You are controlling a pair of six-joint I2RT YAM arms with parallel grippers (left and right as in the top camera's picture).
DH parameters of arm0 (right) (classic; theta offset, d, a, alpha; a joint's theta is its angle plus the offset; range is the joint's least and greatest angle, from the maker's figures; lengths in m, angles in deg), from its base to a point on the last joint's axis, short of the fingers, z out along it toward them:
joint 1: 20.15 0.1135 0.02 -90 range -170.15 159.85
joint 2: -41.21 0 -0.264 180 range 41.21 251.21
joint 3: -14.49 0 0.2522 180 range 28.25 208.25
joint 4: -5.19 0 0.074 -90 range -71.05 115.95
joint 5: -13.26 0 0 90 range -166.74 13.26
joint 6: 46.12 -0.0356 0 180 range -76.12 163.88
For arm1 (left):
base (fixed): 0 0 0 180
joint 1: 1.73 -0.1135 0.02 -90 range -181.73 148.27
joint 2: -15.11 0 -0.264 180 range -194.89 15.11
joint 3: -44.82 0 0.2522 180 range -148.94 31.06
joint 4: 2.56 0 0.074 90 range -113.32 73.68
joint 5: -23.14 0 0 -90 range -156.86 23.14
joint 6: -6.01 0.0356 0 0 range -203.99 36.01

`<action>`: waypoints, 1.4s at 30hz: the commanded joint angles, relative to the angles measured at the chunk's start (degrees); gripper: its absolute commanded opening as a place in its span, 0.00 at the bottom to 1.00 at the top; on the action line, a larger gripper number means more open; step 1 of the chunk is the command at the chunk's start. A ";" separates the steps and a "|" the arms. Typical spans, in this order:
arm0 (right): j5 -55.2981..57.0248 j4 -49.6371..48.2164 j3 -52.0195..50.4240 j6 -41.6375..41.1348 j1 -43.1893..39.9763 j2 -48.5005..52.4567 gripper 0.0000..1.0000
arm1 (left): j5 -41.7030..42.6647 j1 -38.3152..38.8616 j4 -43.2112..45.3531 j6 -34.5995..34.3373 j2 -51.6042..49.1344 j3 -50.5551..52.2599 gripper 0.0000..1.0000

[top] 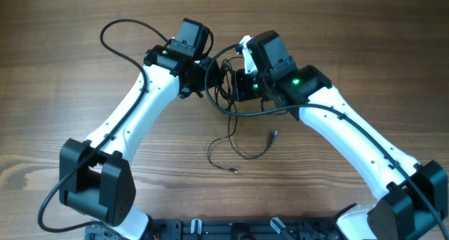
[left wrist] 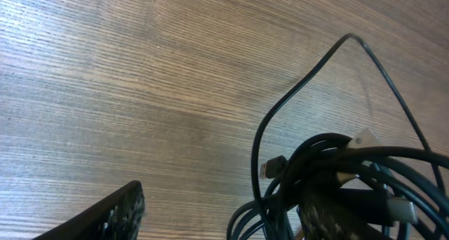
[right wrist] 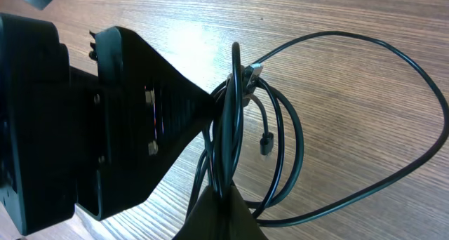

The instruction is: Untangle cables

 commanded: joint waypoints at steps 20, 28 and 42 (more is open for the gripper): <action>-1.14 1.29 0.61 2.45 0.26 -1.81 0.04 | 31.04 -4.04 4.66 8.83 -3.63 0.48 0.04; 1.01 -0.13 0.61 2.25 0.26 -1.81 0.04 | 33.94 -9.38 -0.63 10.14 -3.63 0.48 0.20; 1.01 -1.05 0.61 2.19 0.26 -1.81 0.04 | 34.03 -7.30 0.90 7.02 -4.20 1.27 0.23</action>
